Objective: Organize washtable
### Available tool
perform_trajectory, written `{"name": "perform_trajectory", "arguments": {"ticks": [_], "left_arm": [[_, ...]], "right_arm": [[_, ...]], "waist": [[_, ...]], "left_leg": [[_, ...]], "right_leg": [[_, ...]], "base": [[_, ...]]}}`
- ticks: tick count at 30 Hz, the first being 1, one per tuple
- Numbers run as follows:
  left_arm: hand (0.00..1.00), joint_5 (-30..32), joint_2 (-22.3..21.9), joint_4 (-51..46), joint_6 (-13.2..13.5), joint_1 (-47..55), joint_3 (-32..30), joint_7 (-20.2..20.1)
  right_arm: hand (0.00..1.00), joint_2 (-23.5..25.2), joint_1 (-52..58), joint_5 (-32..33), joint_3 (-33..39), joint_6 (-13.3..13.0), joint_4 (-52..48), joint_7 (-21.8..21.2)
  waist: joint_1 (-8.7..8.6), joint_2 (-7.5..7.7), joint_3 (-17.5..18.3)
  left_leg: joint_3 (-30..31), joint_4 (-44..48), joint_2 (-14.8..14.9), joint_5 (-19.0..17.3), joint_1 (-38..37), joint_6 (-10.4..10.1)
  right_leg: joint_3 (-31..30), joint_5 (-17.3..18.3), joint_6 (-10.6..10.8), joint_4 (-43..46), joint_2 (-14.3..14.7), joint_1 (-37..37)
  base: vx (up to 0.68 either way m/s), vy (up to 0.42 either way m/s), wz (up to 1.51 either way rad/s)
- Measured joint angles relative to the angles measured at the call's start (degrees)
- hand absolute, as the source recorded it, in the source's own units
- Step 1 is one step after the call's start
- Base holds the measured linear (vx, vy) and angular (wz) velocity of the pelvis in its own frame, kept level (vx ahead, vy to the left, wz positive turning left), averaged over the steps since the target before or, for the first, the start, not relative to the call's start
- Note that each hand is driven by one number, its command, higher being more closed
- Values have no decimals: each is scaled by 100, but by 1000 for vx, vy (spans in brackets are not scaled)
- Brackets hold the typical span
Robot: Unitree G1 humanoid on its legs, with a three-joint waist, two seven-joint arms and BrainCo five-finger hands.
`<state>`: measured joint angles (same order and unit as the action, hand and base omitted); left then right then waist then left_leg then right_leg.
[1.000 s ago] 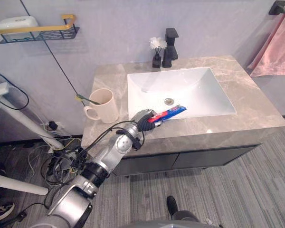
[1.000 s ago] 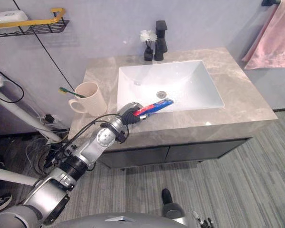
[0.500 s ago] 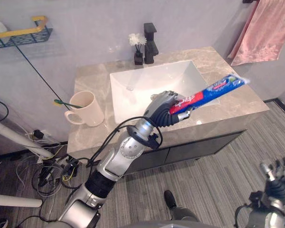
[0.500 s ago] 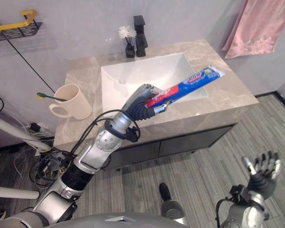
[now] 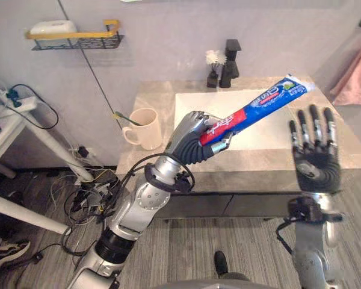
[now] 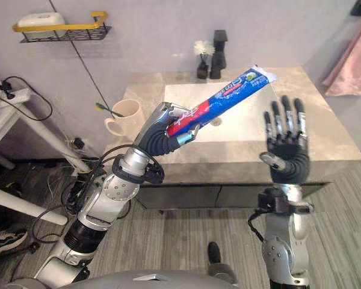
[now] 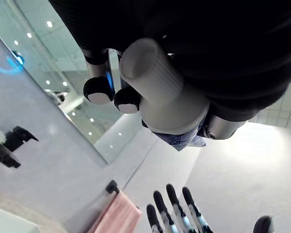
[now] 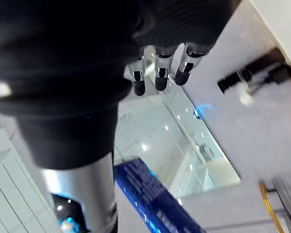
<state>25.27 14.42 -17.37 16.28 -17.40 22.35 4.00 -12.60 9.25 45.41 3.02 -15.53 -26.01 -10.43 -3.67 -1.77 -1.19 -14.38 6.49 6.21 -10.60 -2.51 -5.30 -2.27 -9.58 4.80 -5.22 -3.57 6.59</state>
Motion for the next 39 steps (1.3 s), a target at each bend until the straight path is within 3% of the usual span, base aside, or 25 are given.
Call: {"name": "perform_trajectory", "arguments": {"ticks": [5, 12, 19, 37, 38, 39], "left_arm": [[100, -8, 68, 205, -81, 0, 44, -8], [100, -9, 141, 206, -86, 0, 396, 0], [100, -9, 114, 252, -89, -1, 534, 35], [100, -36, 88, 612, -98, -30, 1111, 142], [100, -36, 87, 612, -98, -33, 1119, 145], [100, -39, 87, 613, -98, -36, 1130, 155]], "right_arm": [[0, -108, -132, 539, -230, 202, 362, -85], [0, -186, -494, 1434, -670, 228, 487, -72], [0, -191, -764, 1654, -942, 183, 857, 185], [0, -16, -1014, 1872, -1558, 92, 1129, 289], [100, -16, -1016, 1872, -1562, 73, 1129, 289], [100, -17, -1020, 1872, -1565, 57, 1128, 289]], "waist": [[37, 145, 104], [91, 181, 157], [103, 185, 221], [113, 312, 440], [113, 312, 440], [112, 312, 440]], "left_leg": [[120, 31, -18, 9, 18, 20], [133, 20, -56, 19, 33, 38], [135, 63, -54, 21, 62, 38], [168, 98, -49, 20, 122, 39], [168, 99, -48, 20, 122, 39], [166, 107, -48, 21, 121, 39]], "right_leg": [[131, 7, 7, -1, -55, -64], [144, 12, 12, -2, -90, -67], [148, 11, 11, -2, -87, -38], [156, 6, 8, -1, -86, -16], [156, 6, 8, -1, -85, -16], [156, 5, 8, -1, -85, -15]], "base": [[-7, 10, 12], [-31, 6, 0], [0, 0, 0], [3, -1, 0], [0, 0, 0], [0, 0, 0]]}}
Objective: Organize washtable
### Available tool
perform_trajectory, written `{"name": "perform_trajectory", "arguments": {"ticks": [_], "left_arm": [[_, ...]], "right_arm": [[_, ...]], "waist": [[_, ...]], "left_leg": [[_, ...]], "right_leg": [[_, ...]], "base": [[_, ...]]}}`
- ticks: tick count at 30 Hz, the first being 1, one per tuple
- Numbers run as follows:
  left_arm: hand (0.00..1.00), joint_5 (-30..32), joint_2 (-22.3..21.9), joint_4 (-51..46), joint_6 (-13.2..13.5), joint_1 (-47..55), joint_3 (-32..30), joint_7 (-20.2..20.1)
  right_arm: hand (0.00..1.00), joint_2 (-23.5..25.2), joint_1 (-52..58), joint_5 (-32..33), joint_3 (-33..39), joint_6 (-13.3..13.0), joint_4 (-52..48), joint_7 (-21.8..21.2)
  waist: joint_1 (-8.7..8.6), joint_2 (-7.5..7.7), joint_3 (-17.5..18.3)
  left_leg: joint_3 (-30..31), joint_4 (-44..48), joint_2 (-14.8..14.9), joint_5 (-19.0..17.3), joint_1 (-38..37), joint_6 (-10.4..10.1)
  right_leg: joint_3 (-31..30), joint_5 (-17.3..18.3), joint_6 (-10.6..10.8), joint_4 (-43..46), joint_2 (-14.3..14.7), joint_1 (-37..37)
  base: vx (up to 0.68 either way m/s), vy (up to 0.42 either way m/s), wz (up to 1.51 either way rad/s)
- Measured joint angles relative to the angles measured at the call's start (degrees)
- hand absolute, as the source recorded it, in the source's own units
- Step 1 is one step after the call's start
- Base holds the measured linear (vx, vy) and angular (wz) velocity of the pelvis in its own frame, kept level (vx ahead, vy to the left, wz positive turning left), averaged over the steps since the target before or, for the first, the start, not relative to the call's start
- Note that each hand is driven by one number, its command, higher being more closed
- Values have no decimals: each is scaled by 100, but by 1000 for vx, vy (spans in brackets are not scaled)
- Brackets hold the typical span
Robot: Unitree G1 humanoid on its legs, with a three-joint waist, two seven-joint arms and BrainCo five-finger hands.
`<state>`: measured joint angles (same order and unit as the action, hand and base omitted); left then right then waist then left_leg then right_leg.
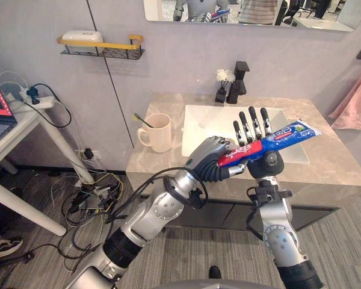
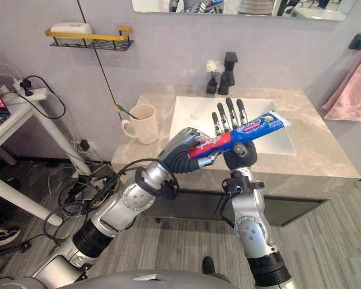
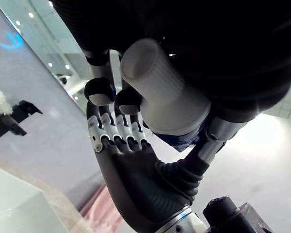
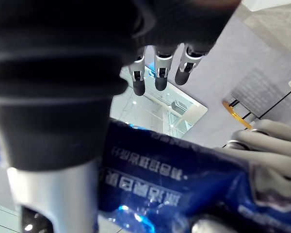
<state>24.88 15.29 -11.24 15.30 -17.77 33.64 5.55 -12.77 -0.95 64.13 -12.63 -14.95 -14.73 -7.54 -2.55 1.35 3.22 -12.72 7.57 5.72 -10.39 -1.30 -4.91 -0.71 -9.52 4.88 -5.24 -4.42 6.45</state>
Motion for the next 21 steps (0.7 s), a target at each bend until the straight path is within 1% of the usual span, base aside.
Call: {"name": "perform_trajectory", "arguments": {"ticks": [7, 14, 18, 21], "left_arm": [[100, -101, -16, 106, -25, -49, 22, 69], [100, -197, -102, 213, -105, -49, 82, 143], [100, -197, -162, 222, -110, -49, 116, 168], [100, -196, -179, 234, -111, -49, 127, 182]], "right_arm": [[100, 4, -7, 0, -65, -112, -4, 28], [100, 39, -78, 0, -80, -157, -47, 83], [100, 52, -145, -1, -85, -227, -47, 84], [100, 83, -153, -5, -83, -233, -48, 103]], "waist": [[-1, 1, 0], [-1, 2, 1], [-1, 2, 1], [-1, 1, 1]], "left_leg": [[-4, 8, 0, -1, 0, 0], [-8, 29, 0, -1, 5, 0], [-13, 37, 2, -1, 6, 0], [-19, 37, 2, -1, 7, 0]], "right_leg": [[-4, -1, -1, 0, 1, 2], [-10, -8, -8, 0, 1, 1], [-12, -8, -8, 0, 3, 2], [-12, -8, -8, 0, 3, 6]], "base": [[0, 0, 0], [0, 0, 0], [0, 0, 0], [0, 0, 0]]}}
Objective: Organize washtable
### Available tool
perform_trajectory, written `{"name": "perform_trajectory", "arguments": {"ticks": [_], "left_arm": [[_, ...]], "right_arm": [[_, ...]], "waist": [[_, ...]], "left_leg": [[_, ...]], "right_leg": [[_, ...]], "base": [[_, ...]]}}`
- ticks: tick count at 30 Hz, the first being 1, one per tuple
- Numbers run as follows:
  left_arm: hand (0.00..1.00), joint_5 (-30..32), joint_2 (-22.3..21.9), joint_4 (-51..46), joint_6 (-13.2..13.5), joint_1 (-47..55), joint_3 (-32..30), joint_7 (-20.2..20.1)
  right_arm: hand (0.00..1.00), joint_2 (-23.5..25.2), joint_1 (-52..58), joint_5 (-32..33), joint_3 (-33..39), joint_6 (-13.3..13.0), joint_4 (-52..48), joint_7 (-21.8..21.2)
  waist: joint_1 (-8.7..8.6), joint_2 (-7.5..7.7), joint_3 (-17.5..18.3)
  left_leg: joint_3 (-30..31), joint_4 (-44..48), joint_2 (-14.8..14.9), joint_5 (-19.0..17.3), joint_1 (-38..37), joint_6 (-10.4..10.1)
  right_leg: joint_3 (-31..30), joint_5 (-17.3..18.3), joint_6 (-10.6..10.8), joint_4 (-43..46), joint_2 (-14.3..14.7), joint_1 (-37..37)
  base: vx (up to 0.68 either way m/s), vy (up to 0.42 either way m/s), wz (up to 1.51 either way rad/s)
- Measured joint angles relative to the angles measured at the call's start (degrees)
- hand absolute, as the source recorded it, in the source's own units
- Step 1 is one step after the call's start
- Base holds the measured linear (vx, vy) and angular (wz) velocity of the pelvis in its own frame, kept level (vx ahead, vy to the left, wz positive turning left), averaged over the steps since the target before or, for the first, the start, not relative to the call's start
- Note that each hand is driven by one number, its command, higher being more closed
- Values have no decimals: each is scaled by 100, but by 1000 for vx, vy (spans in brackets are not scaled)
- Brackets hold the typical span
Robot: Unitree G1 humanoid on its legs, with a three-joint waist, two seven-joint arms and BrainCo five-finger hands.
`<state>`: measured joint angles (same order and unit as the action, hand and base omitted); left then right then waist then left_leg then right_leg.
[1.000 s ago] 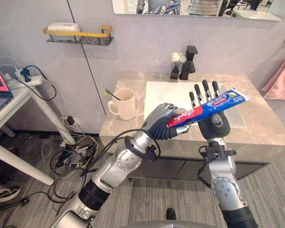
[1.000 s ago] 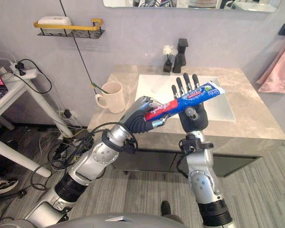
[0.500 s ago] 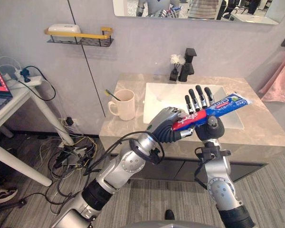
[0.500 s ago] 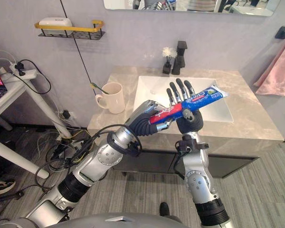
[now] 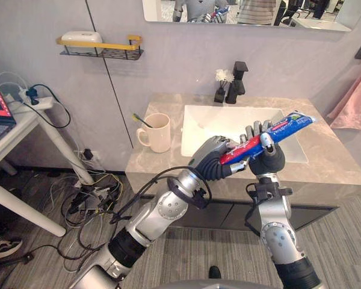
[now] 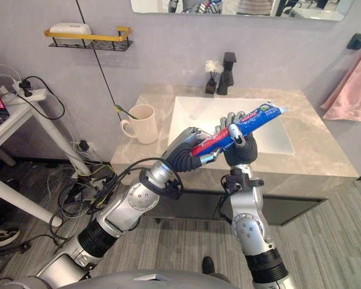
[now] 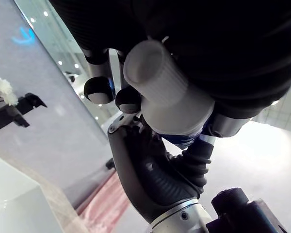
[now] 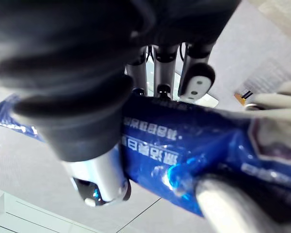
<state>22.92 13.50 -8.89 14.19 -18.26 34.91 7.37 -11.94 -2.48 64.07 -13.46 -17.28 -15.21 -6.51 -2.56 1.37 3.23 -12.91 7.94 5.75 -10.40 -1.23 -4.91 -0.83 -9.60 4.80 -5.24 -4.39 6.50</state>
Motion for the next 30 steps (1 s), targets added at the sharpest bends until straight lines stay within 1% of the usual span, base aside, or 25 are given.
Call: {"name": "perform_trajectory", "arguments": {"ticks": [1, 4, 10, 15, 19, 20, 22, 26, 30], "left_arm": [[0, 0, -4, 10, 0, 0, 0, 6], [0, 1, -13, 42, -2, 0, -5, 24], [0, 8, -59, 147, -7, 1, -75, 77], [0, 66, -71, 149, 9, 13, -184, 124], [0, 75, -203, 113, 9, 59, -696, 322], [0, 75, -204, 35, 7, 101, -914, 385], [0, 73, -208, -96, 8, 224, -1132, 468], [0, 72, -206, -289, 10, 629, -1546, 515], [0, 54, -212, -528, 10, 1037, -2017, 570]], "right_arm": [[100, 56, 0, -1, 2, -1, 0, 27], [100, 174, 1, -4, 29, -7, 0, 55], [100, 198, 1, -30, 79, -10, 2, 198], [100, 368, 1, -49, 513, -18, 41, 393], [100, 365, 3, -80, 748, -31, 429, 506], [100, 365, 7, -241, 798, -27, 473, 588], [100, 364, 2, -351, 885, -26, 473, 608], [100, 342, -3, -734, 1058, -13, 473, 664], [100, 265, -215, -1281, 1166, 6, 662, 719]], "waist": [[0, 0, 0], [0, 0, 0], [1, 0, 0], [3, -1, 0], [2, -3, -2], [5, -11, -8], [10, -14, -9], [29, -14, -9], [84, -14, -12]], "left_leg": [[-6, 0, 0, 0, 0, 0], [-19, 0, 0, 0, 2, 0], [-18, -2, -1, 0, -4, 0], [-21, -8, -1, 0, -9, 0], [-29, -21, 0, 0, -20, 0], [-29, -25, 2, 0, -19, 0], [-26, -33, 2, 0, -20, 0], [-18, -49, 0, 0, -19, 0], [-14, -71, 1, 0, -10, 0]], "right_leg": [[-1, 0, 0, 0, 0, 4], [-4, -1, 1, 0, 0, 14], [-4, -1, 1, 0, 1, 14], [-7, -1, 1, 0, 2, 12], [-12, -1, 1, 0, 6, 2], [-11, -1, 1, 0, 8, 4], [-9, 0, 1, 0, 8, 3], [-4, 1, 0, 0, 5, 4], [0, 4, -2, 0, 4, 11]], "base": [[0, 0, 0], [0, 0, 0], [0, 0, 0], [0, 0, 0], [0, 0, 0], [0, 0, 0], [0, 0, 0], [0, 0, 0], [0, 0, 0]]}}
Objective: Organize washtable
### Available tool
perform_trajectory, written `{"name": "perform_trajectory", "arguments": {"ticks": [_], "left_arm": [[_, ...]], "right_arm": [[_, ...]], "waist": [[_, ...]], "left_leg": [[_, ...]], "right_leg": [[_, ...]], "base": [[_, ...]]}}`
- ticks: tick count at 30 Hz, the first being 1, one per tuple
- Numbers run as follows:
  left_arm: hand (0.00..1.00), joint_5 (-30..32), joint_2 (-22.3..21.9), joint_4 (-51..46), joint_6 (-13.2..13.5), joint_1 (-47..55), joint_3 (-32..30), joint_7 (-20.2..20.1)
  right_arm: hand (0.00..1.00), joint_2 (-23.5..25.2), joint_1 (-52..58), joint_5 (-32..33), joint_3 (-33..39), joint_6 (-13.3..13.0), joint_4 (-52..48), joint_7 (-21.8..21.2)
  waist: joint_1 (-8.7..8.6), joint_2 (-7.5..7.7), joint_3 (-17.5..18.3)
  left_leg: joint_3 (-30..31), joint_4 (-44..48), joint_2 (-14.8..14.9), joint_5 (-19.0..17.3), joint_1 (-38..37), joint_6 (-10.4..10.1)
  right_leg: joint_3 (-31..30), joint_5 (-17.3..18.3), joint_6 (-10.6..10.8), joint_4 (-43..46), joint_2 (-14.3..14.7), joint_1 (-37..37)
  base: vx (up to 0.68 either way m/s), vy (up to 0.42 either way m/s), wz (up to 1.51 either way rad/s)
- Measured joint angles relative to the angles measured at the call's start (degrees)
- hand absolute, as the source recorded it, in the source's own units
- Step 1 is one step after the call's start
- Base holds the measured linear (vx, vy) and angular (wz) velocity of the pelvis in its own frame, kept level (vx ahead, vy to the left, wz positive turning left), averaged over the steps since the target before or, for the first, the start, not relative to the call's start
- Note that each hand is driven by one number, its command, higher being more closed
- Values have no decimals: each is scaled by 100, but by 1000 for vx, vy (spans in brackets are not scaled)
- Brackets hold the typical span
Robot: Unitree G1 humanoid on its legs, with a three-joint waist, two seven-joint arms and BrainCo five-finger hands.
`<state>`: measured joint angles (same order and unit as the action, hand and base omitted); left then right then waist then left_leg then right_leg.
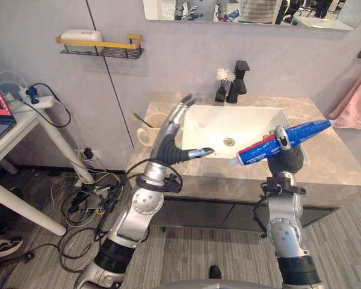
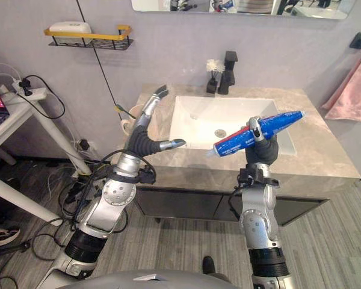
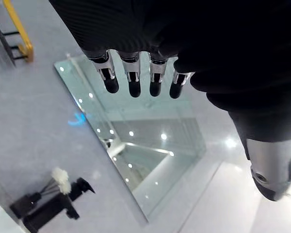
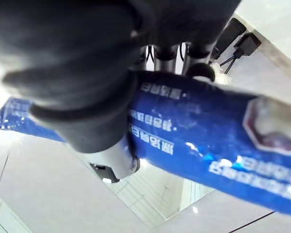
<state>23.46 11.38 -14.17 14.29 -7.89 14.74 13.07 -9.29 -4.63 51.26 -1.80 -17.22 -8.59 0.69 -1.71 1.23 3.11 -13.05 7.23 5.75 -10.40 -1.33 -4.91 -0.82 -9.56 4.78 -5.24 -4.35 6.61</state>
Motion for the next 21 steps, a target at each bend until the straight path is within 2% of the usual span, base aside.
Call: {"name": "perform_trajectory", "arguments": {"ticks": [4, 6, 11, 13, 17, 21], "left_arm": [[0, -55, -90, -420, 120, 590, -392, 28], [0, -56, -192, -414, 135, 922, -626, 64], [0, -55, -305, -321, 77, 1622, -1102, 115], [0, -52, -412, -59, 33, 1741, -1192, 114], [0, -43, -564, 827, -209, 1816, -1219, 97], [0, -43, -642, 2014, -362, 1971, -1150, 36]], "right_arm": [[100, -187, -399, -814, 20, 21, 223, 216], [100, -346, -726, -1436, 39, 58, 436, 364], [100, -611, -1447, -2807, 5, 294, 763, 559], [100, -671, -1787, -3079, -88, 351, 967, 584], [100, -785, -2589, -3536, -333, 550, 1487, 694], [100, -904, -3319, -3956, -525, 671, 1892, 857]], "waist": [[96, -7, -10], [154, -6, -22], [312, 3, -76], [397, 5, -93], [461, 36, -233], [539, 46, -242]], "left_leg": [[54, -27, 1, 1, 61, 0], [97, -39, 1, 2, 87, -2], [166, -94, 2, 32, 154, -6], [172, -90, 1, 50, 227, 1], [257, -109, -12, 81, 307, 10], [358, -94, -39, 100, 480, 26]], "right_leg": [[52, 11, -7, -1, -10, 34], [108, 24, -13, -1, -16, 37], [188, 51, -13, -1, -25, 72], [197, 50, -11, -1, -43, 138], [321, 53, -8, -1, -96, 172], [398, 48, -6, 0, -130, 306]], "base": [[-3, -4, 7], [3, -6, 12], [16, -7, 11], [23, -2, 10], [30, 10, 16], [44, 3, 12]]}}
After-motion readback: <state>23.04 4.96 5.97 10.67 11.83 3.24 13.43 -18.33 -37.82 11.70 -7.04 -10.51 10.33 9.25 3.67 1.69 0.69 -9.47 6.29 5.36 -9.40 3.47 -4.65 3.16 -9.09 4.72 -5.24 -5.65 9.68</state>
